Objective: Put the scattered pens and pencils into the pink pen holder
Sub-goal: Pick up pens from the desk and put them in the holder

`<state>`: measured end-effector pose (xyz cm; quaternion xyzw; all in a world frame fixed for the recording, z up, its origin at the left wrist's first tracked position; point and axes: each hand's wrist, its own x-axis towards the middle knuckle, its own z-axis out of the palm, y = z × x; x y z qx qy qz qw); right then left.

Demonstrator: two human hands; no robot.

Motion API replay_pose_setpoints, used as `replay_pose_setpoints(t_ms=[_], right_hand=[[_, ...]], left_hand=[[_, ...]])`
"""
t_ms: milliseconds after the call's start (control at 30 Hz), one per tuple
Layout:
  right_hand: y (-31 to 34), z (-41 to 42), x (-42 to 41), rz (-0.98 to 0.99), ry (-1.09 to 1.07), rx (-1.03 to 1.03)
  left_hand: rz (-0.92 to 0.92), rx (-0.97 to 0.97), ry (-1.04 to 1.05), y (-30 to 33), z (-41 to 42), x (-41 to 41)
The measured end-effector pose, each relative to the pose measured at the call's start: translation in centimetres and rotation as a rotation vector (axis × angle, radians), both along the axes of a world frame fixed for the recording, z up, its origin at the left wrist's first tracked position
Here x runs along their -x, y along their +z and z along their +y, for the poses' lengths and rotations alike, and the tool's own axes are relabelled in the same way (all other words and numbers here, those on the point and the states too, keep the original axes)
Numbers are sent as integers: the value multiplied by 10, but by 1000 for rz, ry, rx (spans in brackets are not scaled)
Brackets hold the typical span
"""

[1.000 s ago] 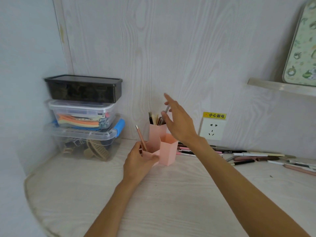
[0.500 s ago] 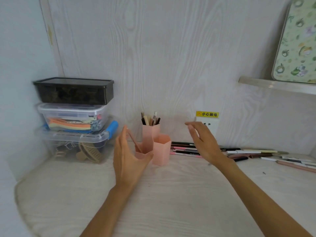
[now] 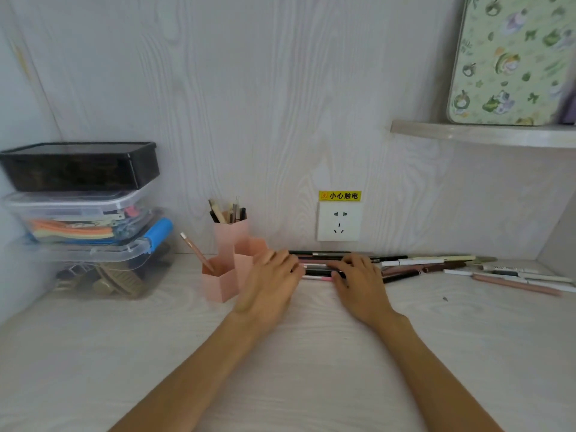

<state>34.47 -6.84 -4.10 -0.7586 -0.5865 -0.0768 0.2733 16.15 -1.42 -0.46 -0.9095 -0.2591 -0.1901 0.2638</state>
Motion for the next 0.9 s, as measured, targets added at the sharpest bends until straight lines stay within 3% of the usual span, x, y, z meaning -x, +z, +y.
replay_pose_setpoints(t_ms=[133, 233, 367, 500, 633, 900], right_hand=[[-2, -1, -3, 20, -21, -28], [-1, 1, -2, 29, -37, -27], [-1, 2, 0, -2, -48, -45], [-1, 3, 1, 11, -81, -36], [-3, 5, -1, 17, -95, -58], [0, 8, 12, -62, 130, 63]], left_hand=[[208, 106, 308, 7, 1, -32], [300, 98, 412, 7, 5, -37], [365, 94, 426, 13, 11, -35], [391, 50, 303, 21, 9, -29], [159, 119, 188, 30, -5, -21], [-621, 664, -24, 61, -20, 32]])
